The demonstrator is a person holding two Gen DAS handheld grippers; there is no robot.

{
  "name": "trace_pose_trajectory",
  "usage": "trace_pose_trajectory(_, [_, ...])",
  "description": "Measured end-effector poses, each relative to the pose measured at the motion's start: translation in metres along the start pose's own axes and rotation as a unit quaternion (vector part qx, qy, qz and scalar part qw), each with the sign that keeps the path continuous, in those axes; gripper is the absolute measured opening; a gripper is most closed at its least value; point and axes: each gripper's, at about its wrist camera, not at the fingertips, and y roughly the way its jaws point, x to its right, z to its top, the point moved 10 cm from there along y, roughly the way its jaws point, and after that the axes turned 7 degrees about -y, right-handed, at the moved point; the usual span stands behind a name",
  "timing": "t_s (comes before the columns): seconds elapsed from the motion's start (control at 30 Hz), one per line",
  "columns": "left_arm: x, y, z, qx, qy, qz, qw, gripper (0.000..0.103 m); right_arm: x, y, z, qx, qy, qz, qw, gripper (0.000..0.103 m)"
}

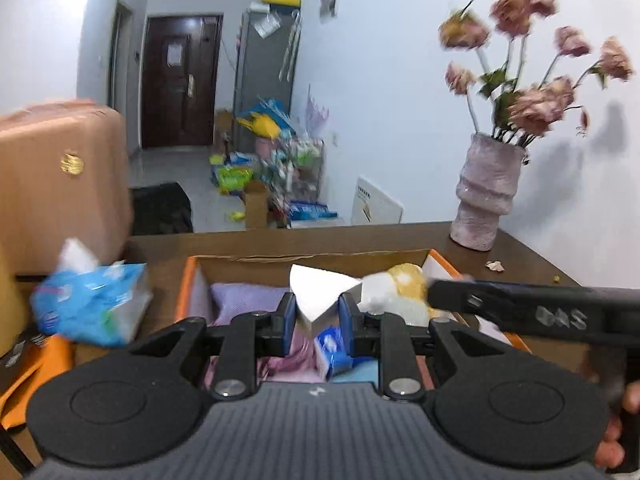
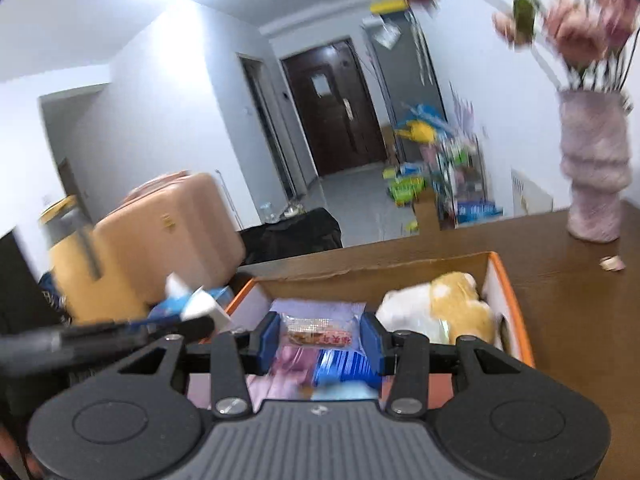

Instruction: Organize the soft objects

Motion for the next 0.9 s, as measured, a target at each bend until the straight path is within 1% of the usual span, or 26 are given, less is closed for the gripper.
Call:
trace_pose_trajectory(0.1, [-0.002,0.054,0.004,-0.035,-0.014,-0.011,0.9992,0.025,0.02,0.048,0.021,-0.008,0.024,-0.004,1.0,0.043])
trace_pose_trajectory(0.17, [-0.009,0.082,0.003,-0.052,-0.021,-0.003,0.9984,0.027,0.027,0.075,0.027,-0.015,0.028,-0.006,0.999,0.043])
trace_pose_trajectory(0.2, [-0.013,0.097,0.002,-0.056,-0.026,0.002,0.9981,0.028,0.03,0.087,0.028,-0.018,0.032,-0.002,0.999,0.046])
trace_pose_trajectory(0.23, [-0.017,0.108,0.002,-0.059,-0.033,0.002,0.9977,0.04,0.032,0.1,0.028,-0.021,0.038,0.003,0.999,0.051])
trace_pose_trajectory(0.27, [-0.022,0.115,0.001,-0.065,-0.043,0.0,0.9969,0.056,0.035,0.111,0.028,-0.025,0.044,0.003,0.999,0.054])
trace_pose_trajectory(0.3, [-0.026,0.12,0.001,-0.069,-0.055,-0.006,0.9961,0.058,0.037,0.121,0.027,-0.033,0.047,0.004,0.998,0.058])
trace_pose_trajectory(0.37, [-0.032,0.118,0.002,-0.063,-0.062,-0.027,0.9957,0.059,0.041,0.135,0.024,-0.04,0.047,0.001,0.998,0.058])
trace_pose_trajectory(0.4, [-0.035,0.117,0.004,-0.059,-0.059,-0.031,0.996,0.059,0.042,0.138,0.024,-0.038,0.045,0.001,0.998,0.059])
trace_pose_trajectory(0.57, [-0.054,0.107,0.014,-0.041,-0.05,0.0,0.9979,0.066,0.045,0.136,0.025,-0.027,0.044,-0.01,0.999,0.063])
trace_pose_trajectory(0.67, [-0.061,0.097,0.017,-0.041,-0.054,0.015,0.9976,0.066,0.044,0.125,0.029,-0.027,0.038,-0.017,0.999,0.064])
trace_pose_trajectory(0.8, [-0.063,0.07,0.026,-0.032,-0.037,0.038,0.9981,0.067,0.041,0.093,0.04,-0.02,0.022,-0.036,0.999,0.066])
trace_pose_trajectory(0.9, [-0.064,0.041,0.033,-0.02,-0.025,0.049,0.9983,0.07,0.04,0.056,0.049,-0.012,-0.007,-0.058,0.998,0.073])
